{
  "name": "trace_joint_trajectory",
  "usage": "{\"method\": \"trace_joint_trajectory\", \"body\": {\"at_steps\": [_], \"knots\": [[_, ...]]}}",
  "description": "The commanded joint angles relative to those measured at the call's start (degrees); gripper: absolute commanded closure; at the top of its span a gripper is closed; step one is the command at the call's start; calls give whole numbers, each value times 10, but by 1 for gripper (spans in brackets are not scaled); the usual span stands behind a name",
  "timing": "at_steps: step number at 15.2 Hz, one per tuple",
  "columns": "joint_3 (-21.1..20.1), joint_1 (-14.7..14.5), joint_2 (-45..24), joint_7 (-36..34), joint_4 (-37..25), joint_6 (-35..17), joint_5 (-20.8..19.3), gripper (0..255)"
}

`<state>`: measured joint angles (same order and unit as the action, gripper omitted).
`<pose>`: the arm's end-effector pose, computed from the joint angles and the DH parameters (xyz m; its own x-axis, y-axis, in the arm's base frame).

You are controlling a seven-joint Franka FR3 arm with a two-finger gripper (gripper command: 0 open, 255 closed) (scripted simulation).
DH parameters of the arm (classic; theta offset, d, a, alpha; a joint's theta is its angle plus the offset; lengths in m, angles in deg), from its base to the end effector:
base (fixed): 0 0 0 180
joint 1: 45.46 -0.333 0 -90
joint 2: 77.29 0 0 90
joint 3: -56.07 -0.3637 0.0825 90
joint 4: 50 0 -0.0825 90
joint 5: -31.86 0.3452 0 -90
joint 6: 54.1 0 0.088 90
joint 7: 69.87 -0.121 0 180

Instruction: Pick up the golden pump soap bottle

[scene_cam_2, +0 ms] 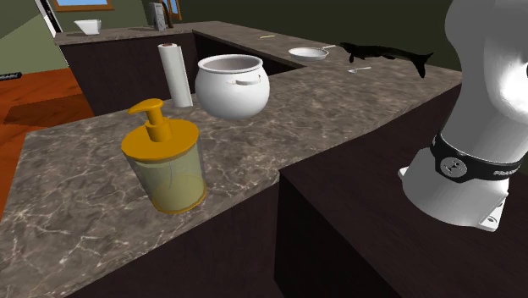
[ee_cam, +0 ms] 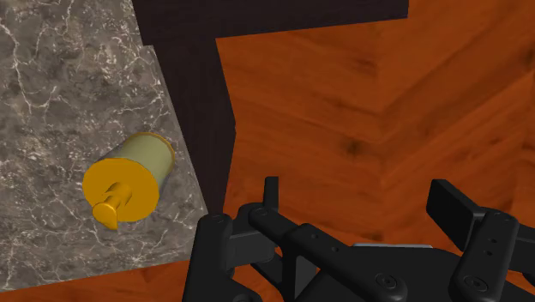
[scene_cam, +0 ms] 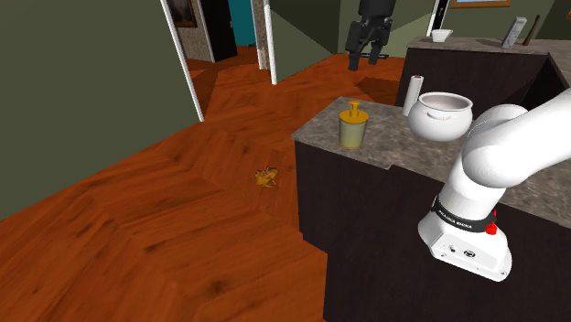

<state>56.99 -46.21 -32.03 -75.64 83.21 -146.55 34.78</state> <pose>0.2390 0.0030 0.6289 0.9922 -0.1016 0.0716 -0.0966 -0.9929 -0.0699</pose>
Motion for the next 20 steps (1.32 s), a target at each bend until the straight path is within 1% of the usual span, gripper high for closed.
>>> {"method": "trace_joint_trajectory", "body": {"at_steps": [1,6,11,16,20], "knots": [[0,0,0,0,0,0,0,0],[43,17,-31,50,37,-70,-32,0],[88,34,-81,99,57,-143,-59,0],[134,46,-148,148,59,-217,-77,0],[171,52,-213,190,47,-274,-81,0]]}}
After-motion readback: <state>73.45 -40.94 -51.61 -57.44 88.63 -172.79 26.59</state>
